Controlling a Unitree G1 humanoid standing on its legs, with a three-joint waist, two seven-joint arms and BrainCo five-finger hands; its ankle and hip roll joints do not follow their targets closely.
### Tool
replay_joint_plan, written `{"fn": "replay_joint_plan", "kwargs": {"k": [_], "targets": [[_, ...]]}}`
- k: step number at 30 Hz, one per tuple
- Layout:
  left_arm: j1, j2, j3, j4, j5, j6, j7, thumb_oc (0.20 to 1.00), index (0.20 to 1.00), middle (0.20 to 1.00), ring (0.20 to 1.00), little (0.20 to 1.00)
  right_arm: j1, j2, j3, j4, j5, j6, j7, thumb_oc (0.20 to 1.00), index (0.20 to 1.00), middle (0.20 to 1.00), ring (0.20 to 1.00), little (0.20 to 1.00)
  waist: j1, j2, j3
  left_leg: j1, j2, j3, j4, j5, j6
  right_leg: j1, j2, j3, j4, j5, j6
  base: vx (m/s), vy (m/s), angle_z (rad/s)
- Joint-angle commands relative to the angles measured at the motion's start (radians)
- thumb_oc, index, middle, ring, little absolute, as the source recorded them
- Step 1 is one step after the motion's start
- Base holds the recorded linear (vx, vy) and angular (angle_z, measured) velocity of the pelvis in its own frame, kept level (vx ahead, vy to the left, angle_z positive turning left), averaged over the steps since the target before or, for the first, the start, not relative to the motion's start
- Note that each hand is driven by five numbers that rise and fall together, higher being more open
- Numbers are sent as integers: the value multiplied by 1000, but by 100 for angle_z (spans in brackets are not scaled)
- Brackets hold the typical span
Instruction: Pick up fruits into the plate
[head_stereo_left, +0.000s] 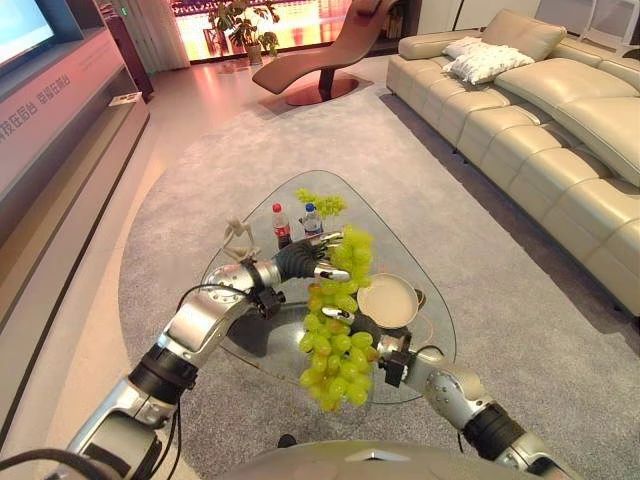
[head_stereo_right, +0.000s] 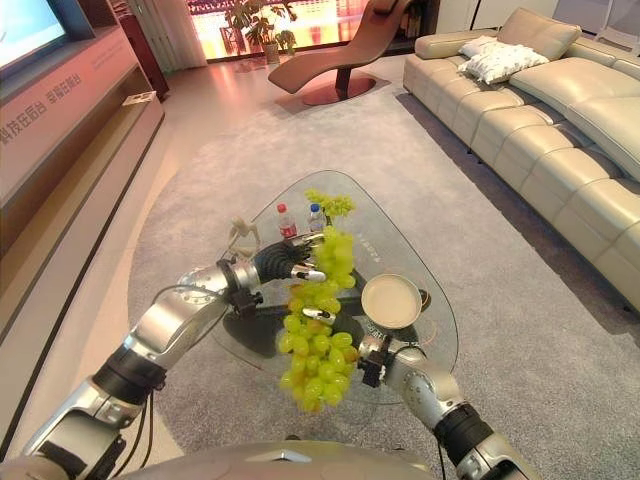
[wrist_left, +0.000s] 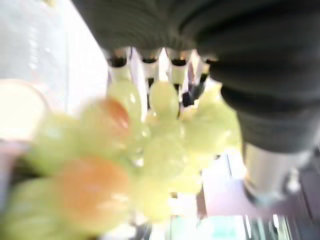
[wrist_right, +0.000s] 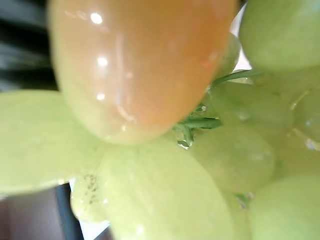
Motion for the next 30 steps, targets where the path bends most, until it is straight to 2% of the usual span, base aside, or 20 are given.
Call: {"fn": "replay_joint_plan", "kwargs": {"k": [1, 4, 5, 7, 11, 13, 16, 20, 23, 25, 27, 30], "targets": [[-24, 25, 102, 90, -49, -78, 78, 1000, 1000, 1000, 1000, 1000, -33, 31, -87, -32, -58, -77, 22, 200, 200, 200, 200, 200, 22, -73, 45, 78, -51, 22, 8, -132, 33, 24, -24, -26, 13, -4, 10, 48, -21, 1], [77, 17, 161, 195, 15, -91, 127, 1000, 1000, 1000, 1000, 1000, -6, -12, -157, -10, -144, -86, 14, 200, 200, 200, 200, 200, 28, -79, 52, 79, -48, 21, 8, -131, 32, 25, -23, -32, 15, -5, 6, 57, -31, 1], [123, 20, 179, 240, 97, -117, 169, 1000, 1000, 1000, 1000, 1000, 6, -32, -187, -4, -154, -82, 16, 200, 200, 200, 200, 200, 32, -82, 56, 78, -48, 19, 8, -129, 31, 25, -23, -35, 17, -5, 5, 42, -30, 2], [175, 37, 191, 312, 139, -118, 219, 1000, 1000, 1000, 1000, 1000, 21, -59, -221, -5, -153, -67, 6, 200, 200, 200, 200, 200, 37, -87, 63, 74, -49, 14, 8, -127, 31, 22, -21, -36, 18, -5, 3, 29, -33, 4], [252, 9, 209, 594, 263, -111, 311, 1000, 1000, 1000, 1000, 1000, 30, -126, -278, 55, -265, -111, -18, 200, 200, 200, 200, 200, 52, -98, 81, 65, -50, 6, 8, -122, 31, 17, -20, -47, 21, -3, 3, 30, -46, 13], [259, -6, 209, 796, 370, -135, 353, 1000, 1000, 1000, 1000, 1000, 15, -162, -287, 82, -279, -117, -17, 200, 200, 200, 200, 200, 59, -108, 93, 56, -51, 0, 8, -118, 31, 9, -20, -51, 26, -3, 4, -5, -94, 8], [234, -21, 168, 1017, 443, -126, 400, 1000, 1000, 1000, 1000, 1000, -32, -199, -263, 144, -329, -155, -93, 200, 200, 200, 200, 200, 69, -119, 117, 30, -50, -8, 8, -111, 31, -20, -20, -53, 45, -8, 4, -66, -92, 18], [204, -56, 153, 1265, 409, -92, 455, 1000, 1000, 1000, 1000, 1000, -134, -239, -207, 256, -377, -196, -225, 200, 200, 200, 200, 200, 93, -139, 170, -10, -52, -33, 13, -106, 38, -68, -13, -47, 77, -14, -4, -94, -108, 13], [205, -65, 176, 1334, 384, -58, 466, 1000, 1000, 1000, 1000, 1000, -204, -258, -195, 331, -409, -187, -305, 200, 200, 200, 200, 200, 109, -145, 210, -25, -54, -57, 17, -106, 39, -83, -7, -45, 96, -20, -12, -29, -129, 22], [193, -70, 178, 1340, 405, -74, 463, 1000, 1000, 1000, 1000, 1000, -253, -273, -188, 377, -445, -176, -348, 200, 200, 200, 200, 200, 116, -140, 234, -33, -57, -71, 19, -106, 40, -91, -7, -48, 103, -23, -14, -41, -72, 24], [155, -70, 140, 1321, 422, -104, 463, 1000, 1000, 1000, 1000, 1000, -332, -302, -179, 442, -480, -167, -386, 200, 200, 200, 200, 200, 121, -125, 266, -57, -63, -86, 21, -102, 41, -117, -9, -52, 112, -22, -13, -167, -12, 25], [60, -77, 72, 1282, 372, -104, 468, 1000, 1000, 1000, 1000, 1000, -466, -340, -154, 541, -517, -169, -429, 200, 200, 200, 200, 200, 126, -86, 325, -111, -73, -103, 23, -86, 42, -167, -16, -59, 120, -16, -12, -270, 67, 31]]}}
